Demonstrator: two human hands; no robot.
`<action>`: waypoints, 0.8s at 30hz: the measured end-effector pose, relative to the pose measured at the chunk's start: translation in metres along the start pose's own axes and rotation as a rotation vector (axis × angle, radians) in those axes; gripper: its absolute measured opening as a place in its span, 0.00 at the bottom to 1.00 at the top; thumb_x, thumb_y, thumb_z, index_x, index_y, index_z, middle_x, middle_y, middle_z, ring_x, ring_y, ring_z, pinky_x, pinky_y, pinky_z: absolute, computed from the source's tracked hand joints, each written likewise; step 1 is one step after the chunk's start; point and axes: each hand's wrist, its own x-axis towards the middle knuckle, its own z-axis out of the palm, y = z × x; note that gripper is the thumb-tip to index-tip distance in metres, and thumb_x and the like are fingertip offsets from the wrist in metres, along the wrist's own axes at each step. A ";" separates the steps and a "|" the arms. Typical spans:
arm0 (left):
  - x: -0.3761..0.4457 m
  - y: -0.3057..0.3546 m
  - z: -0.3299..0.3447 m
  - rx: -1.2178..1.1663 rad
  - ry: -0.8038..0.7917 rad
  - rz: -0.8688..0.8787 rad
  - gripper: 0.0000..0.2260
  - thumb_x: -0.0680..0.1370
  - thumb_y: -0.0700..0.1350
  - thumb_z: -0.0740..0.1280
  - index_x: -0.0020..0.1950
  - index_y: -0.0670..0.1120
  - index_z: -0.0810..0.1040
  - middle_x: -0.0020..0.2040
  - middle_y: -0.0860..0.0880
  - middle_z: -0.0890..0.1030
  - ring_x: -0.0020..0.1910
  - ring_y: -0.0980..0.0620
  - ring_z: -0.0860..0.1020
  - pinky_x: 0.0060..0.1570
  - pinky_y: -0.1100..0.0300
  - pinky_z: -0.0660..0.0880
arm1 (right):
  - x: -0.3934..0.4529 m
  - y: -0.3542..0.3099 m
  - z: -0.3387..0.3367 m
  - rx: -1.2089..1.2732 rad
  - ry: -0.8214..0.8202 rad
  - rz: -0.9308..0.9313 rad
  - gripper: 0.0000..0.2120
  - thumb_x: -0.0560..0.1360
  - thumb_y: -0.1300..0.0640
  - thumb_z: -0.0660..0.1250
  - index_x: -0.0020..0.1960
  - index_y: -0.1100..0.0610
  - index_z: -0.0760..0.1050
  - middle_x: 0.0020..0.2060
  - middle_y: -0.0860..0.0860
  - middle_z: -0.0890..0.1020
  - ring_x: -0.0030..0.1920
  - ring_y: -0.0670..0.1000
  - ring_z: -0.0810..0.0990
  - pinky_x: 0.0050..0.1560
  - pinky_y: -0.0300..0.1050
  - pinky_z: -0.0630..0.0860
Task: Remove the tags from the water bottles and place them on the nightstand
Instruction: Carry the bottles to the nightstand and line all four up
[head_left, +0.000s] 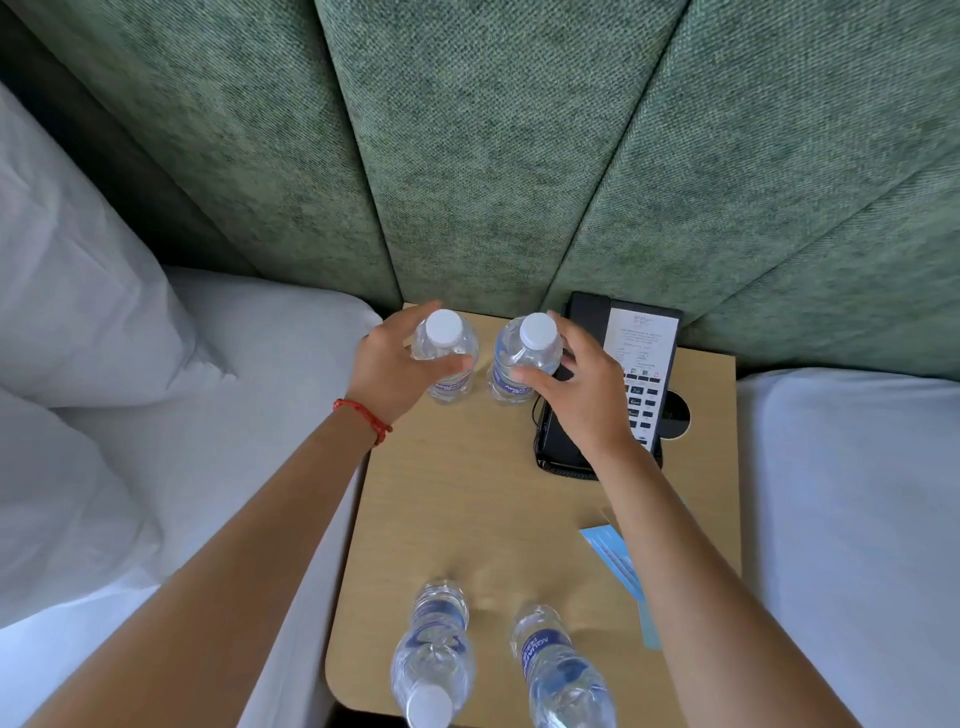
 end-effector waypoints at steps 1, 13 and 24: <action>-0.002 0.000 0.002 -0.027 0.026 -0.018 0.27 0.64 0.43 0.77 0.61 0.45 0.76 0.57 0.47 0.80 0.56 0.51 0.76 0.55 0.64 0.70 | 0.000 0.001 0.001 0.025 -0.004 0.021 0.33 0.64 0.55 0.77 0.65 0.58 0.71 0.60 0.54 0.78 0.60 0.52 0.77 0.63 0.54 0.73; 0.015 -0.005 0.004 -0.102 -0.107 0.044 0.22 0.68 0.39 0.74 0.61 0.46 0.76 0.51 0.51 0.80 0.51 0.53 0.77 0.59 0.53 0.74 | 0.005 0.000 0.014 0.109 0.064 0.079 0.31 0.63 0.52 0.76 0.63 0.58 0.73 0.59 0.54 0.80 0.59 0.51 0.78 0.60 0.53 0.75; 0.048 0.004 0.005 -0.118 -0.096 0.071 0.22 0.68 0.36 0.73 0.62 0.42 0.75 0.55 0.49 0.79 0.58 0.46 0.77 0.62 0.45 0.71 | 0.035 -0.009 0.017 0.075 0.131 0.086 0.30 0.63 0.54 0.77 0.62 0.59 0.74 0.56 0.56 0.81 0.55 0.52 0.80 0.58 0.54 0.76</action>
